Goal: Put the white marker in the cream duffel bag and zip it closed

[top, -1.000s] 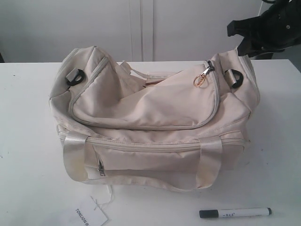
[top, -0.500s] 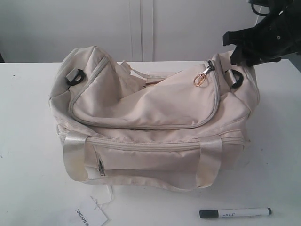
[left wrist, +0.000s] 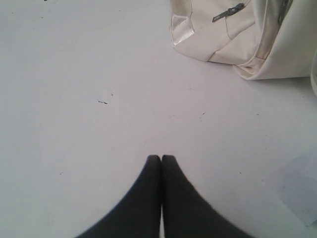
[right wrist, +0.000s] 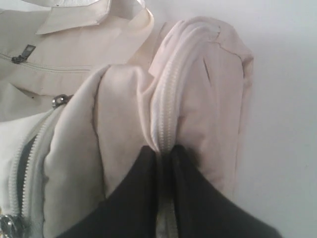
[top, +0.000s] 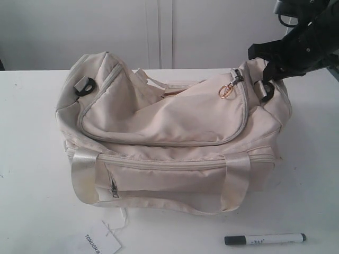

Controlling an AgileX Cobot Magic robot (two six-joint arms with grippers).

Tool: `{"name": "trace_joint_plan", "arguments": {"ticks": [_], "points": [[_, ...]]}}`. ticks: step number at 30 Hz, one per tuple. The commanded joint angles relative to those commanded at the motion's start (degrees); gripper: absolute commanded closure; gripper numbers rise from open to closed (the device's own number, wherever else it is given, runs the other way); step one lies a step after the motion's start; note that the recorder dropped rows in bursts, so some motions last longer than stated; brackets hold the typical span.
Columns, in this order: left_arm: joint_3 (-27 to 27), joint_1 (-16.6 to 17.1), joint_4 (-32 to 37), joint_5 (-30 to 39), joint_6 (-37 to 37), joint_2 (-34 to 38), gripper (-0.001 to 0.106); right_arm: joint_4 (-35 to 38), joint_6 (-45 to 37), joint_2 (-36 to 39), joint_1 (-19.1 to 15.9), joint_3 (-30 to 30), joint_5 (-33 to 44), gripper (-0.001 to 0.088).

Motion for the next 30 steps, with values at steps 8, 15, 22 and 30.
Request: {"name": "trace_joint_plan", "arguments": {"ticks": [8, 15, 22, 30], "points": [[0.00, 0.00, 0.00, 0.00, 0.00, 0.00, 0.105, 1.32, 0.98, -1.63, 0.00, -0.22, -0.15, 0.0868], [0.00, 0.00, 0.00, 0.00, 0.00, 0.00, 0.105, 1.58, 0.98, -3.72, 0.00, -0.22, 0.15, 0.0868], [0.00, 0.00, 0.00, 0.00, 0.00, 0.00, 0.105, 1.58, 0.98, -4.93, 0.00, -0.22, -0.20, 0.0868], [0.00, 0.00, 0.00, 0.00, 0.00, 0.00, 0.105, 1.58, 0.98, -5.02, 0.00, -0.22, -1.83, 0.0868]]}}
